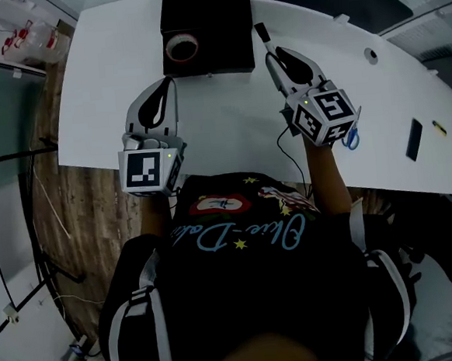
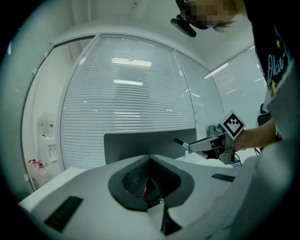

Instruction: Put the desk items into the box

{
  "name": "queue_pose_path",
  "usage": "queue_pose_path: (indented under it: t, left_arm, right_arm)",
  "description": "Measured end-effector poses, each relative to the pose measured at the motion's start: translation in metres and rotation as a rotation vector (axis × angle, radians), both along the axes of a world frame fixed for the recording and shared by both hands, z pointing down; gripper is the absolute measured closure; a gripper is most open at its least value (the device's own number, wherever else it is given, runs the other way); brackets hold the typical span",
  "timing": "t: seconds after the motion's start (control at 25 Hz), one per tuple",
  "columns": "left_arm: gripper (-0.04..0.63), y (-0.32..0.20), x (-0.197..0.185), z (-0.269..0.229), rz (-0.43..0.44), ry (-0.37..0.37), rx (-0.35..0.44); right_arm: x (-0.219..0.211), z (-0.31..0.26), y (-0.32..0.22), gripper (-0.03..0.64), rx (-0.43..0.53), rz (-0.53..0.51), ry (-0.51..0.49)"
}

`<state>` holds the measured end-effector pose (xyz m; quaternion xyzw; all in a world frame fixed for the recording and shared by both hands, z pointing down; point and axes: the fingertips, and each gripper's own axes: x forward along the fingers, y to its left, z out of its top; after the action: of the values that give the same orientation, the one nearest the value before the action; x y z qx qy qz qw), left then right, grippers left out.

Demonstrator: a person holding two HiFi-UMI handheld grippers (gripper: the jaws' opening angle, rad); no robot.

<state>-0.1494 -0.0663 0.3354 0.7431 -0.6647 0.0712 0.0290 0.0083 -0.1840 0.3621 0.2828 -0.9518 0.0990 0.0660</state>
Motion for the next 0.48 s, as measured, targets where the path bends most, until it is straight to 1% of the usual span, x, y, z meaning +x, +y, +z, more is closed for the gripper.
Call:
queue_pose_path:
  t: [0.2, 0.48]
  left_arm:
    - [0.598, 0.021, -0.028, 0.003, -0.101, -0.007, -0.009]
    - [0.598, 0.034, -0.057, 0.006, -0.158, -0.022, -0.023]
  right_arm:
    - [-0.038, 0.009, 0.002, 0.537, -0.017, -0.091, -0.001]
    - [-0.074, 0.021, 0.001, 0.537, -0.034, -0.138, 0.036]
